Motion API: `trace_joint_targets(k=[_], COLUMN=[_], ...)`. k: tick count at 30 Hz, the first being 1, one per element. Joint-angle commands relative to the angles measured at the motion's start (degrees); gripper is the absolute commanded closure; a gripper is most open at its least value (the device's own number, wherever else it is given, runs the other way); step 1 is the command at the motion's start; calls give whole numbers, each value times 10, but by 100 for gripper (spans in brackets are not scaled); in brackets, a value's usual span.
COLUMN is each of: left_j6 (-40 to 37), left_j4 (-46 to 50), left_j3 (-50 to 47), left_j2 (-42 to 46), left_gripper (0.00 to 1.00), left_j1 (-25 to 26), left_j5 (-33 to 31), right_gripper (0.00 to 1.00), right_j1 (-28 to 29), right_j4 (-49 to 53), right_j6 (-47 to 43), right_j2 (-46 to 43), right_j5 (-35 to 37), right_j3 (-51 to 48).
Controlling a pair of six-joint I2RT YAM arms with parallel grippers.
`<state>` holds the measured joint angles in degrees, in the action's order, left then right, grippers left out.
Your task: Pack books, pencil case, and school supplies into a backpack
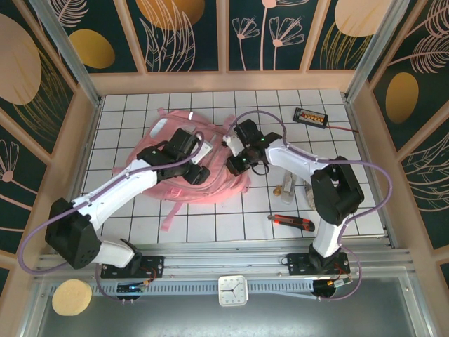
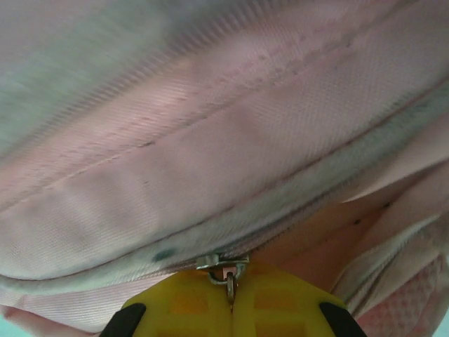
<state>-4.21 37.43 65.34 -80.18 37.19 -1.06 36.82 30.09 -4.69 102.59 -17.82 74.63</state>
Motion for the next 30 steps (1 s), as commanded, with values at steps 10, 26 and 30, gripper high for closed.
trace_joint_targets(k=[10, 26, 30], left_j6=[61, 84, 97], left_j4=[34, 24, 4], left_j3=[-42, -90, -110], left_j2=[94, 46, 44], left_gripper=[22, 52, 47], left_j1=[73, 89, 89], left_j5=[7, -119, -107], right_gripper=[100, 100, 100], right_j1=[78, 142, 143], right_j4=[39, 76, 63], right_j6=[96, 137, 158], right_j2=[-57, -69, -74], right_j5=[-72, -81, -88], right_j3=[54, 129, 126])
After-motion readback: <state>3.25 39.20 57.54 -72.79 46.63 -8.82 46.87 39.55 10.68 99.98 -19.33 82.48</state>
